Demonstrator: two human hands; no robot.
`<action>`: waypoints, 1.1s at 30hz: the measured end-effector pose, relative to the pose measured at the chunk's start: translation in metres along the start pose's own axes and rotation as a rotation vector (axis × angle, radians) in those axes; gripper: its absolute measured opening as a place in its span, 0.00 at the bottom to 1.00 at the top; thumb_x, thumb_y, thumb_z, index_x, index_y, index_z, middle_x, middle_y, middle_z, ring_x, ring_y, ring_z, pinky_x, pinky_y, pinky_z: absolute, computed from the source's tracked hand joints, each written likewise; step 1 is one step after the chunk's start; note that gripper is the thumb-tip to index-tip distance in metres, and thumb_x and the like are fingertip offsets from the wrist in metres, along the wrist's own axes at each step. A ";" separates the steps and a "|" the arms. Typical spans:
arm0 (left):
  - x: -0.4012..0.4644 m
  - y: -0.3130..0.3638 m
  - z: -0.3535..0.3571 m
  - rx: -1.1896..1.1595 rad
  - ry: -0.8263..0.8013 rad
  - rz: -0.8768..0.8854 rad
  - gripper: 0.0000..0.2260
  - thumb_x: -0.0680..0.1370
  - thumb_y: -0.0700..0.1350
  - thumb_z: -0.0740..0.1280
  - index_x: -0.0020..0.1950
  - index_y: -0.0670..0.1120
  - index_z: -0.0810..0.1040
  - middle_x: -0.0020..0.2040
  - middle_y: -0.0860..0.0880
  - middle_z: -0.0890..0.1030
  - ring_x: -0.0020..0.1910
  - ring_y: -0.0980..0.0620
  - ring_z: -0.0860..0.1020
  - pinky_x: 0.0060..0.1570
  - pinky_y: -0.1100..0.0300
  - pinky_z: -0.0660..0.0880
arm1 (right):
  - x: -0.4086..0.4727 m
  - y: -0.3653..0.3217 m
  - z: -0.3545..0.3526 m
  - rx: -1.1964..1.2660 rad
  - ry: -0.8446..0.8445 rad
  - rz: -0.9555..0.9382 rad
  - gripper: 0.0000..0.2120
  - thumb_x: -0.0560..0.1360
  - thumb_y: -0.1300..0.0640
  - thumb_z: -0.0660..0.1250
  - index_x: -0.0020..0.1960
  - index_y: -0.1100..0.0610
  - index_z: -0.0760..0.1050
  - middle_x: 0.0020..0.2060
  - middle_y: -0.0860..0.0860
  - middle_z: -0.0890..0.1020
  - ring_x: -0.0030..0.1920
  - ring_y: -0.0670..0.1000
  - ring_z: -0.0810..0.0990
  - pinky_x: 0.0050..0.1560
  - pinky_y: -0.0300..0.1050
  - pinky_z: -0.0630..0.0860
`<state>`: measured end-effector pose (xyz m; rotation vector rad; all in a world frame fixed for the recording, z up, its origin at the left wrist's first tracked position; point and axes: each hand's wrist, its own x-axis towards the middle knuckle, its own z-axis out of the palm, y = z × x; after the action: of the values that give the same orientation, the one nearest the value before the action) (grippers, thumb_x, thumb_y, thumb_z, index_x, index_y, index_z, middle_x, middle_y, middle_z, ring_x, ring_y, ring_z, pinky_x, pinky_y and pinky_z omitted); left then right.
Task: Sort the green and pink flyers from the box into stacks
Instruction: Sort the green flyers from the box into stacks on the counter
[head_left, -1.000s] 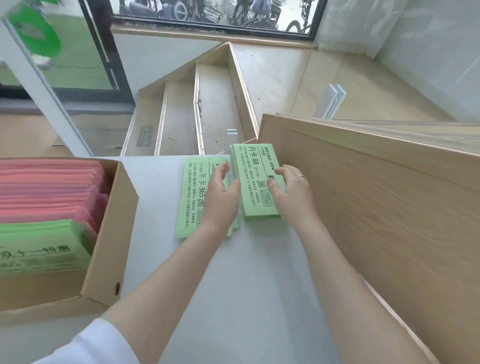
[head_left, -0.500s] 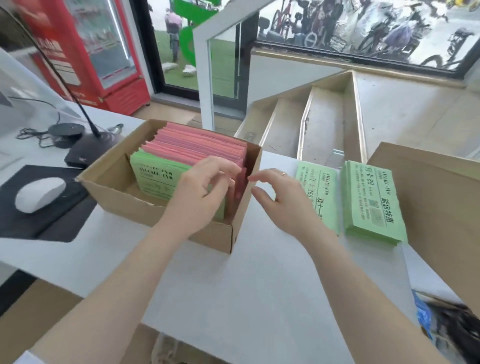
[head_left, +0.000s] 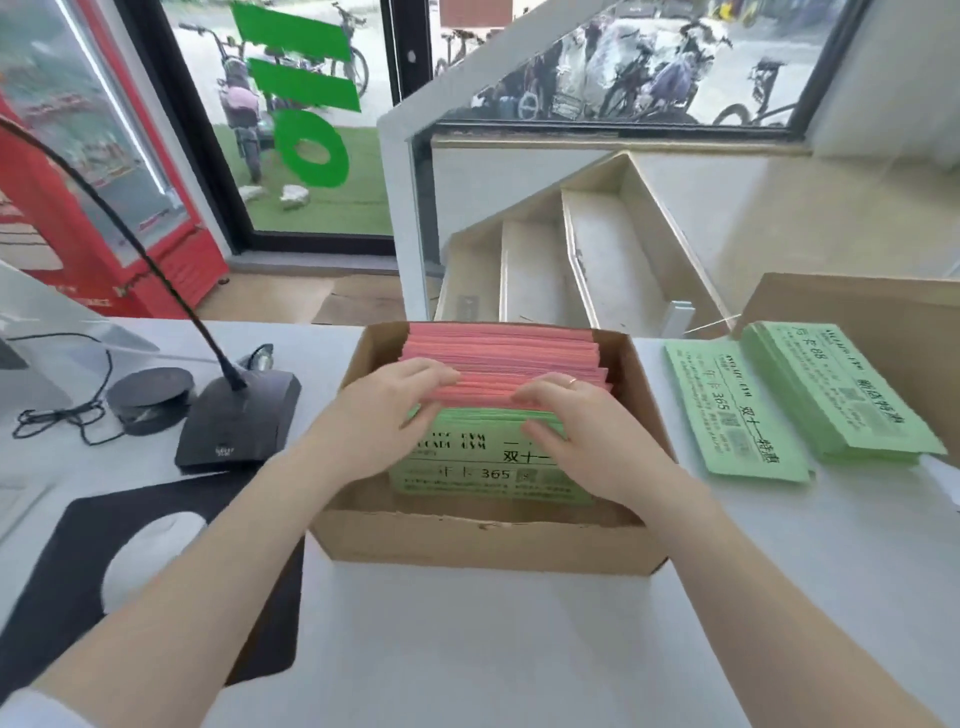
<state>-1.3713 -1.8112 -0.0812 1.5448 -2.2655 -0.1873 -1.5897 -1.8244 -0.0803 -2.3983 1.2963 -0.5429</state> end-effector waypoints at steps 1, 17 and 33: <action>0.001 -0.010 -0.001 0.026 -0.039 0.037 0.15 0.77 0.37 0.63 0.64 0.44 0.75 0.63 0.49 0.76 0.62 0.50 0.74 0.62 0.63 0.65 | 0.003 -0.005 0.004 -0.034 0.000 0.024 0.15 0.78 0.56 0.61 0.64 0.52 0.72 0.63 0.47 0.74 0.64 0.49 0.71 0.64 0.46 0.68; 0.001 -0.062 0.005 -0.052 -0.299 0.124 0.17 0.82 0.48 0.53 0.71 0.56 0.66 0.74 0.59 0.58 0.75 0.58 0.53 0.70 0.63 0.51 | 0.001 -0.020 0.024 -0.444 -0.001 -0.044 0.16 0.63 0.61 0.78 0.50 0.52 0.82 0.41 0.52 0.78 0.38 0.54 0.74 0.33 0.45 0.73; -0.012 -0.052 0.006 0.049 -0.133 0.399 0.19 0.70 0.58 0.68 0.54 0.47 0.81 0.49 0.49 0.80 0.54 0.46 0.76 0.54 0.50 0.73 | 0.002 -0.027 0.032 -0.513 -0.244 0.194 0.07 0.79 0.51 0.59 0.47 0.56 0.68 0.41 0.50 0.74 0.49 0.57 0.76 0.38 0.46 0.68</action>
<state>-1.3248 -1.8211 -0.1070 1.0977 -2.6443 -0.1250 -1.5537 -1.8086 -0.0949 -2.5749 1.6827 0.1592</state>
